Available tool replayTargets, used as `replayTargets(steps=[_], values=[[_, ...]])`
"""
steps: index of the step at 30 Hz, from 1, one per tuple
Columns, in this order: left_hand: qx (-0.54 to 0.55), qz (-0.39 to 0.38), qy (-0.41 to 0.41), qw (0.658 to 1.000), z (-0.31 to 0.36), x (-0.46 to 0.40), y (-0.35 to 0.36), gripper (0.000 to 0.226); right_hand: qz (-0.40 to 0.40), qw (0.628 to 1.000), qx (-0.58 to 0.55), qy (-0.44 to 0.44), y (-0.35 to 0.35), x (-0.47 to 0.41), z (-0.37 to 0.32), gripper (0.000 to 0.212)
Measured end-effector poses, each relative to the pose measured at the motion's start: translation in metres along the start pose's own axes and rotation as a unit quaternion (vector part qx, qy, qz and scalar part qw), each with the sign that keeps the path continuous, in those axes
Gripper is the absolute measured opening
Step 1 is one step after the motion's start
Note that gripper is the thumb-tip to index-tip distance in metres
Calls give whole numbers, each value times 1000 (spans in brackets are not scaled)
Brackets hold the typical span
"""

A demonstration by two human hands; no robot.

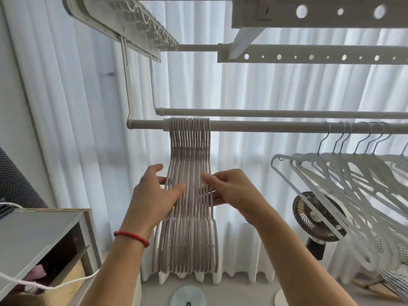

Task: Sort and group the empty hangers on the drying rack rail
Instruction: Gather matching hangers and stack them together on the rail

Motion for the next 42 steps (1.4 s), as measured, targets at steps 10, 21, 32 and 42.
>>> replayTargets(steps=[10,21,32,42], values=[[-43,73,296,951,119,85,24,36,256,943,206,-49,-77,68,-16,17],[193,-169,130,958,154,99,242,23,381,842,372,-88,-223,193,-56,24],[130,-105,10,986,165,97,341,92,215,910,338,103,-347,197,23,65],[374,-110,-65,919,158,104,362,40,167,983,-21,74,-348,174,62,36]])
Point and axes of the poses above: each hand's wrist, its own x-axis away from the middle knuckle, its own y-axis out of the palm, z = x × y, the point moved 9 cm from there along -x, towards the middle knuckle, and after that the axes turned 4 degrees about -z, right-handed, at the moved point
